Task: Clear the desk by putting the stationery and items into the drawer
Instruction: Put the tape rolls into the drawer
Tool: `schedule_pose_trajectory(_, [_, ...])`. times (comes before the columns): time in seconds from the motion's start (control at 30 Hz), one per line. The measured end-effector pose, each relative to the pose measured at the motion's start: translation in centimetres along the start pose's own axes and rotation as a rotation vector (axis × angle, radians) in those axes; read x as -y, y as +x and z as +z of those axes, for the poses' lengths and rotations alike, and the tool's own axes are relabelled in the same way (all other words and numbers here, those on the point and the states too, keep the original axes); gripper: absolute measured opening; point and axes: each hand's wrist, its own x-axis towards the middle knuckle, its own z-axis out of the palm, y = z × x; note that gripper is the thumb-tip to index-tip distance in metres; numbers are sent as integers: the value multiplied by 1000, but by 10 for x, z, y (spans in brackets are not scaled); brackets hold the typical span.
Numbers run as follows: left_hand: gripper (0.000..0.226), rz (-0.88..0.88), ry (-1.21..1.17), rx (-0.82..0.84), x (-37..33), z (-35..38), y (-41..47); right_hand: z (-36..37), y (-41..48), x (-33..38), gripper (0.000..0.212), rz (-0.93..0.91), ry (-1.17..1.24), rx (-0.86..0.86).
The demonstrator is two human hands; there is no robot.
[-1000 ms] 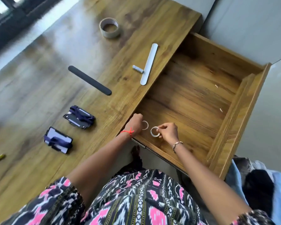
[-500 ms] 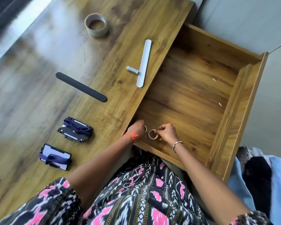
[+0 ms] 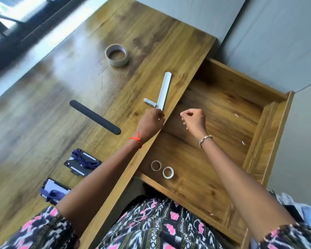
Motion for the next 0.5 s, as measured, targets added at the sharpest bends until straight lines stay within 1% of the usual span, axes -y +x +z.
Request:
schedule_pose_trajectory(0.03, [17,-32,-9,-59,-11,-17,3,1,8,10,15,-30,-11,6])
schedule_pose_trajectory(0.07, [18,-96,-2,-84,5,-12,3,4,15,19,16,-58,-26,9])
schedule_pose_trajectory(0.13, [28,-230,13,-75,16,-9,4,10,31,34,17,-107,-51,11])
schedule_pose_trajectory(0.23, [37,-235,75,-93,16,-11,5,25,58,51,13,-124,-64,36])
schedule_pose_trajectory(0.37, [41,-289,165,-82,18,-6,7,41,83,59,29,-75,-80,100])
schedule_pose_trajectory(0.47, [34,-294,170,-77,18,-1,11,57,107,48,43,2,-103,108])
schedule_pose_trajectory(0.5, [31,-291,166,-68,17,0,11,58,108,49,45,35,-107,111])
